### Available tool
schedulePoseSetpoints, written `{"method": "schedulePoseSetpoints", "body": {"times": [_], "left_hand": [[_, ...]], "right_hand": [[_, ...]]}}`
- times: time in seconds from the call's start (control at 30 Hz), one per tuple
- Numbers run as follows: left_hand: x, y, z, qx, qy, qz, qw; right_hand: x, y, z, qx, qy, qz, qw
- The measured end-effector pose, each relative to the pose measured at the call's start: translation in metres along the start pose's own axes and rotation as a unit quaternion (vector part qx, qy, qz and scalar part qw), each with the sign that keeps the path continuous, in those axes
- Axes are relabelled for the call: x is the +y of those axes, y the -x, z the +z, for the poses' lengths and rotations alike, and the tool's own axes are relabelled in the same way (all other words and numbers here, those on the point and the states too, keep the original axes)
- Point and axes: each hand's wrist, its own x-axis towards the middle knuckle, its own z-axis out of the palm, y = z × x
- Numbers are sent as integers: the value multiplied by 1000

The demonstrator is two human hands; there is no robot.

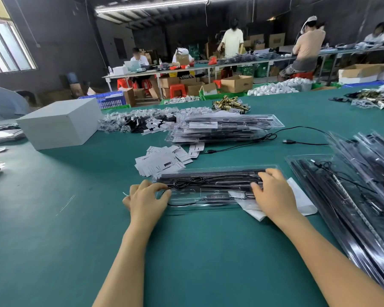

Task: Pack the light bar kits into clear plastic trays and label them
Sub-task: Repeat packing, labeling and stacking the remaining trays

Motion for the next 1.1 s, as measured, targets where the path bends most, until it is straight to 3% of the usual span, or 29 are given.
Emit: {"method": "schedulePoseSetpoints", "body": {"times": [0.2, 0.37, 0.57, 0.63, 0.8, 0.93, 1.1], "left_hand": [[7, 4, 10, -6, 4, 56, 998], [10, 6, 11, 59, -1, 105, 993], [25, 6, 6, 73, 49, 120, 989], [34, 10, 5, 74, 70, 118, 988], [56, 18, 3, 5, 182, 98, 978], [67, 25, -6, -75, 225, 143, 961], [70, 26, -12, -117, 221, 211, 945]], "right_hand": [[1, 3, -5, 63, 61, 25, 996], [-6, 6, -1, 130, -2, 10, 991], [-21, 12, -6, 313, -68, -49, 946], [-23, 13, -8, 339, -68, -48, 937], [-25, 17, -7, 267, -40, -21, 963], [-34, 21, -10, 225, -4, -170, 959], [-49, 32, -8, 170, 43, -369, 913]]}}
